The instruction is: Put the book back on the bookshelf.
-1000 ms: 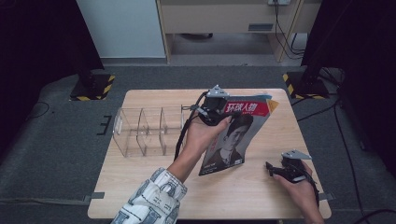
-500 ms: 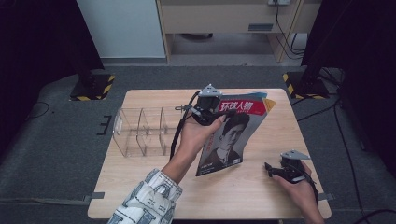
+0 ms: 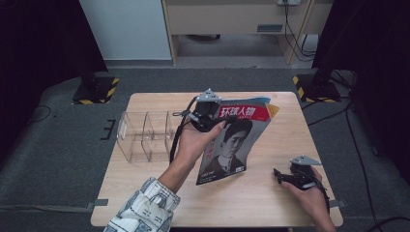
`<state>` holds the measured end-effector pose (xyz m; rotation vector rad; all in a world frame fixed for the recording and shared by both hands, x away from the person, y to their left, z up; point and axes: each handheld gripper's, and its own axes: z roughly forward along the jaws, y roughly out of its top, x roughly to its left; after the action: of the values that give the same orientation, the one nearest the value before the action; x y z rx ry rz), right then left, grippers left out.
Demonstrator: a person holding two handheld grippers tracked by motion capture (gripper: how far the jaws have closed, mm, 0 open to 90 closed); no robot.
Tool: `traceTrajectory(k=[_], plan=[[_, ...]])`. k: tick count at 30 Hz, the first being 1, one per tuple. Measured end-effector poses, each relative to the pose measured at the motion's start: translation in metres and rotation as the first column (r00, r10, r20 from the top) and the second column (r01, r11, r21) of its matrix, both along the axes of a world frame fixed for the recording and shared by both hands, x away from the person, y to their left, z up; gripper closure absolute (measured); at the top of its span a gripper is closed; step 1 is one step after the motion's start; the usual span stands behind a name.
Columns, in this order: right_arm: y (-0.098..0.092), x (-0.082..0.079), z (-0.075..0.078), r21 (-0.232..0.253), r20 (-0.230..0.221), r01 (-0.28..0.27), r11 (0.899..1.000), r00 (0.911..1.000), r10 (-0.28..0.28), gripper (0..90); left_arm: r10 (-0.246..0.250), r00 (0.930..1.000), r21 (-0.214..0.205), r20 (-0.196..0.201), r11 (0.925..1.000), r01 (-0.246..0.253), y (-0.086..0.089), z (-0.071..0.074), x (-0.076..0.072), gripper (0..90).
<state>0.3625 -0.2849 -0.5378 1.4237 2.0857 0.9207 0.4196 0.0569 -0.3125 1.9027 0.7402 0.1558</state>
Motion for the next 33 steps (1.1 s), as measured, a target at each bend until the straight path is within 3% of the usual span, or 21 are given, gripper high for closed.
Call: traceTrajectory(k=[9, 33], plan=[[0.001, 0.000, 0.000, 0.003, -0.001, 0.000, 1.000, 1.0000, 0.000, 19.2, 0.014, 0.9999, -0.007, 0.000, 0.9999, -0.014, 0.015, -0.002, -0.003, 86.5], [0.002, -0.001, 0.000, 0.002, -0.006, -0.017, 1.000, 0.9998, 0.017, 19.1, 0.009, 1.0000, -0.017, -0.002, 0.9998, -0.009, 0.027, -0.005, -0.014, 86.5]])
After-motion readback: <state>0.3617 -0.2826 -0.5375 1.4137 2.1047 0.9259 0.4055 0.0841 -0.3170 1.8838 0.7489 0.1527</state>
